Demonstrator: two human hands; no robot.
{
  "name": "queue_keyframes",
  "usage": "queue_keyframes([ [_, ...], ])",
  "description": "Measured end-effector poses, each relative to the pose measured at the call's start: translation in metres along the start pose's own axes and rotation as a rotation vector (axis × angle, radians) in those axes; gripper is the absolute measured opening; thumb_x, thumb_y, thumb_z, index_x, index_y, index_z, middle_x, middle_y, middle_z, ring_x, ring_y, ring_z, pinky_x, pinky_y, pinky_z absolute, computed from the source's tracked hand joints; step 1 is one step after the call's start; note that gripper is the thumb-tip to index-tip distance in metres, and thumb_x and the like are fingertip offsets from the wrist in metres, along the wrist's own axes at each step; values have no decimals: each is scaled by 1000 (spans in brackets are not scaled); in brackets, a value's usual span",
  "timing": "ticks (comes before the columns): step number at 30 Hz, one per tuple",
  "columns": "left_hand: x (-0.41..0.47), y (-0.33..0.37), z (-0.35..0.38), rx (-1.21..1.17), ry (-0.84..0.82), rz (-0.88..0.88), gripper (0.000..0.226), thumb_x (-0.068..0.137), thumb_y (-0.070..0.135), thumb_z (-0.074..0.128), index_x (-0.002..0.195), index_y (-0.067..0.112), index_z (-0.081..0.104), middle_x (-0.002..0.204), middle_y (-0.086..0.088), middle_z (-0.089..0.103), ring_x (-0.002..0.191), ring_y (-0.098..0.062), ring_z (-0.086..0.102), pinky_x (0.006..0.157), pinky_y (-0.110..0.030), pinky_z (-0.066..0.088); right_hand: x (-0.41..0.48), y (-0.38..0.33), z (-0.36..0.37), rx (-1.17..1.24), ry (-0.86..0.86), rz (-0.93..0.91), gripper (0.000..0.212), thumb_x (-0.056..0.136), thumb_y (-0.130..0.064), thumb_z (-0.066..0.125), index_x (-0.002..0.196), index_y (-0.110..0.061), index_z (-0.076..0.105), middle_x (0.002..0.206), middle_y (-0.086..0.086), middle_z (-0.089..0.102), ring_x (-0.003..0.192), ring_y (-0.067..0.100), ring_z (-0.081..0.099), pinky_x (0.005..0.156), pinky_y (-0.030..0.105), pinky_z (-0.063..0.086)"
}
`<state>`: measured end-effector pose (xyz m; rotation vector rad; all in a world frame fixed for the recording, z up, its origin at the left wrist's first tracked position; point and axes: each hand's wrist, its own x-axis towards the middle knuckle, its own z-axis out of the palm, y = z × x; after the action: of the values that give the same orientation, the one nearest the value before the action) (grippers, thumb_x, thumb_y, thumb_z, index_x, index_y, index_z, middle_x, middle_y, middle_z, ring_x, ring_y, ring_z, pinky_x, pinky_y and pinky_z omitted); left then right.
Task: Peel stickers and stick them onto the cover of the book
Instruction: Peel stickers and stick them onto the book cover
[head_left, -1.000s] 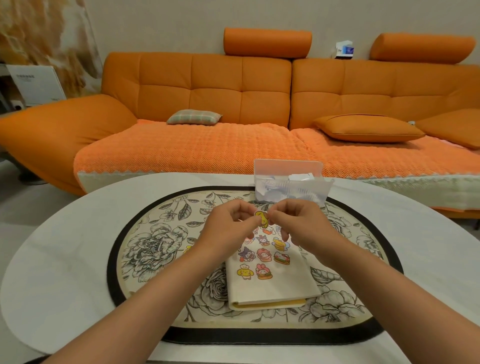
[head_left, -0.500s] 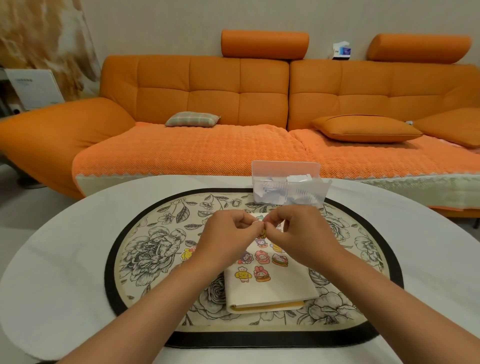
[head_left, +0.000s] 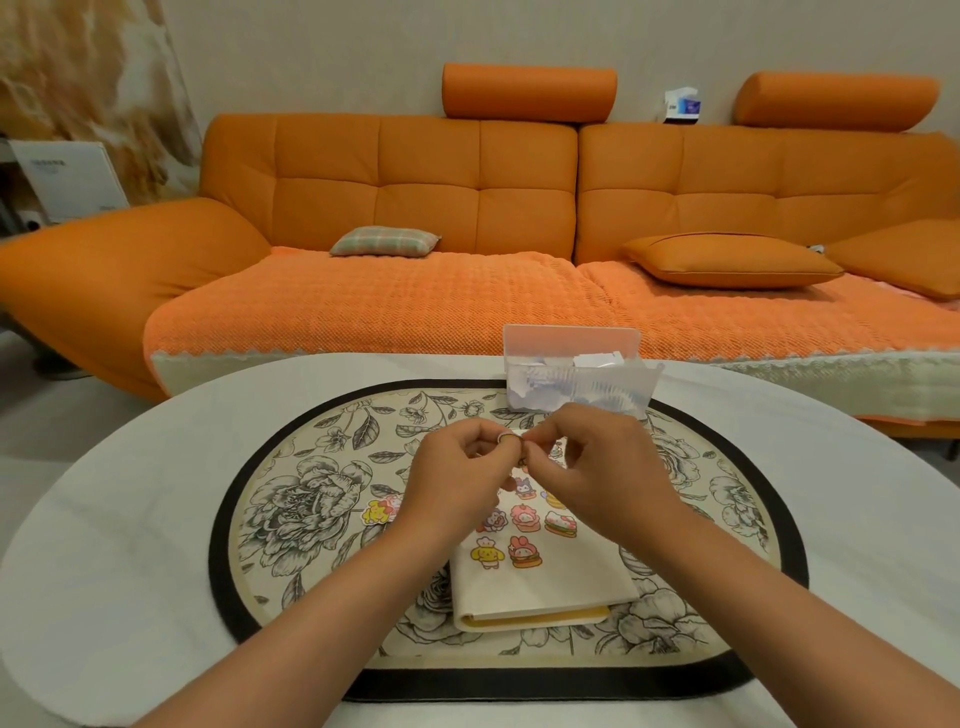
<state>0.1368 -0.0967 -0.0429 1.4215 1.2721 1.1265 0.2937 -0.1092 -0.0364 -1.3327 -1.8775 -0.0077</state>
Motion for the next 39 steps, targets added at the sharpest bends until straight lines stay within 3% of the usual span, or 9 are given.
queue_keyframes([
  [3,4,4,-5,-18,-30,49,9,90,14,68,83,17,72,73,0,74,63,-10,69,54,-27,52,8,-2,-8,546,-147,378,10,86,-21,76,76,-19,78,55,-10,63,48,8,47,48,20,39],
  [6,6,8,-9,-5,-74,91,8,90,13,69,83,16,71,72,3,74,64,-10,69,55,-24,52,12,2,-16,709,-241,530,10,84,-23,79,77,-17,80,59,10,62,53,15,50,48,23,36],
  [18,4,8,-8,51,-77,120,11,91,13,70,82,18,72,71,-1,73,59,-6,66,53,-20,51,10,-1,-10,484,-212,450,12,92,-23,71,82,-17,76,50,-6,61,40,2,46,43,15,36],
  [22,5,11,-11,35,-88,84,11,92,12,68,81,13,70,58,5,67,50,-2,59,51,-17,48,14,0,-14,674,-294,540,12,90,-23,73,86,-13,78,70,0,70,54,10,56,46,23,40],
  [25,6,13,-13,32,-107,73,10,91,10,68,82,11,70,58,5,66,51,-3,59,52,-18,49,14,1,-19,672,-349,524,10,91,-23,72,90,-16,79,79,8,71,60,13,57,47,25,42],
  [33,4,14,-12,54,-133,72,11,91,10,68,80,10,70,57,2,65,47,-3,56,50,-16,45,13,-1,-27,529,-367,415,16,95,-23,67,88,-16,79,56,-8,65,45,2,48,48,16,38],
  [39,4,11,-11,109,-134,95,9,90,13,69,82,14,73,58,4,66,53,-5,59,53,-17,46,11,3,-23,396,-338,317,12,93,-26,69,88,-24,79,73,-7,74,58,0,59,57,19,49],
])
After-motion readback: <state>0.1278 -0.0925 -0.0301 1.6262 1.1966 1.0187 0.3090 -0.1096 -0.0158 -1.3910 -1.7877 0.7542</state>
